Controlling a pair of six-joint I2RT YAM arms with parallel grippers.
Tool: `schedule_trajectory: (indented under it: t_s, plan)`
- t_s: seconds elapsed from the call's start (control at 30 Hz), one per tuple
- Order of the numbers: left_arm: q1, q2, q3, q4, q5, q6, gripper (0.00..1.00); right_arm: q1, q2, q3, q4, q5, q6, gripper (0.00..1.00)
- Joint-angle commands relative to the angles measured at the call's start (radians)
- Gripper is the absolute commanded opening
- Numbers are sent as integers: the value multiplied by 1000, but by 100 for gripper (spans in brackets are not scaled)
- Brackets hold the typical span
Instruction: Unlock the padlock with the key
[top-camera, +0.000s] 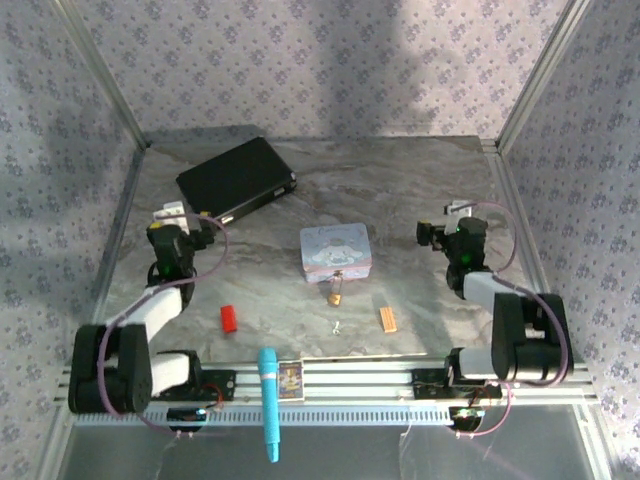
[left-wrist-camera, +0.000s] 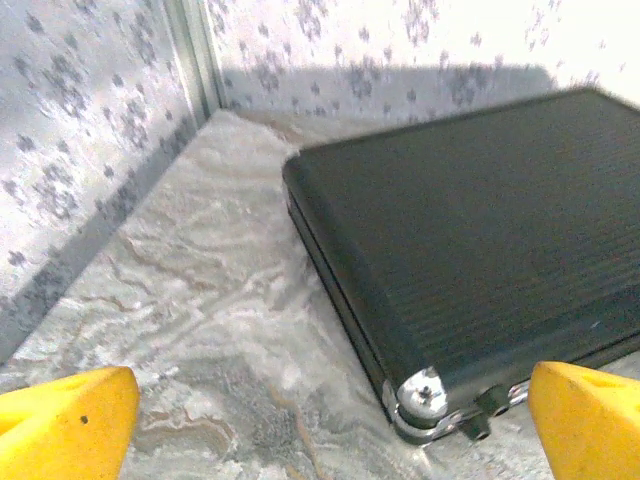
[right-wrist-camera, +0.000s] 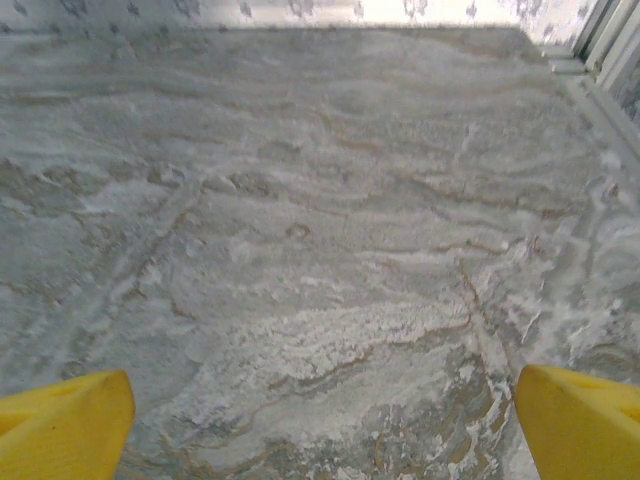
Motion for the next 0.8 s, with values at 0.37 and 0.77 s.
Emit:
schedule_trajectory:
  t_s: [0.37, 0.77]
  plan:
    - [-13, -390, 114, -564, 175, -783, 100, 13, -397, 218, -684, -107, 469, 100]
    - [-437, -80, 514, -1053, 174, -612, 100, 315, -378, 301, -915, -39, 469, 97]
